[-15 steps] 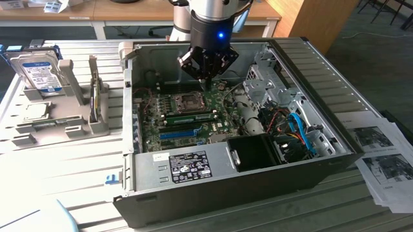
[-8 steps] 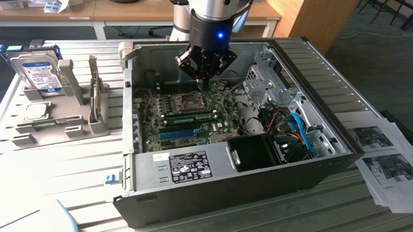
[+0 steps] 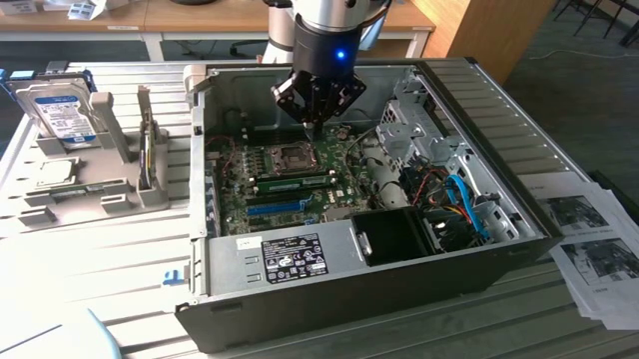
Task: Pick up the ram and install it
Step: 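Press down the ram until it locks into place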
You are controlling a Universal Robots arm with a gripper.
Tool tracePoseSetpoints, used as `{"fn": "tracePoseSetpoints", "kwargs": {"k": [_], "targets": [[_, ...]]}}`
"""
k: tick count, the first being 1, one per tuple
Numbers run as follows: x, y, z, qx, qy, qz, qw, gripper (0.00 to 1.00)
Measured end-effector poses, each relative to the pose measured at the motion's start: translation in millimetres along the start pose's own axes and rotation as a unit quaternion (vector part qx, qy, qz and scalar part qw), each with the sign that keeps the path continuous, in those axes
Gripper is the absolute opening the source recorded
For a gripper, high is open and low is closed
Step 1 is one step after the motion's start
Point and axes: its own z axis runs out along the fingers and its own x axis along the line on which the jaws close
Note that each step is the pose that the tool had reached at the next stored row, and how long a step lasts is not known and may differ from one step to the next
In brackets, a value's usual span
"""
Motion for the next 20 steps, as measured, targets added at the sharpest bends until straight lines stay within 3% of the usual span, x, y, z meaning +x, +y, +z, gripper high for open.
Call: {"fn": "tracePoseSetpoints", "kwargs": {"k": [5,10,16,20], "targets": [[0.0,0.0,0.1,0.0005,-0.001,0.032,0.9995,0.09],[0.0,0.0,0.0,0.0005,-0.0009,0.035,0.9994,0.09],[0.1,0.0,0.0,0.0001,0.0039,0.038,0.9993,0.09],[0.0,0.0,0.0,0.0,0.0041,0.038,0.9993,0.09]]}}
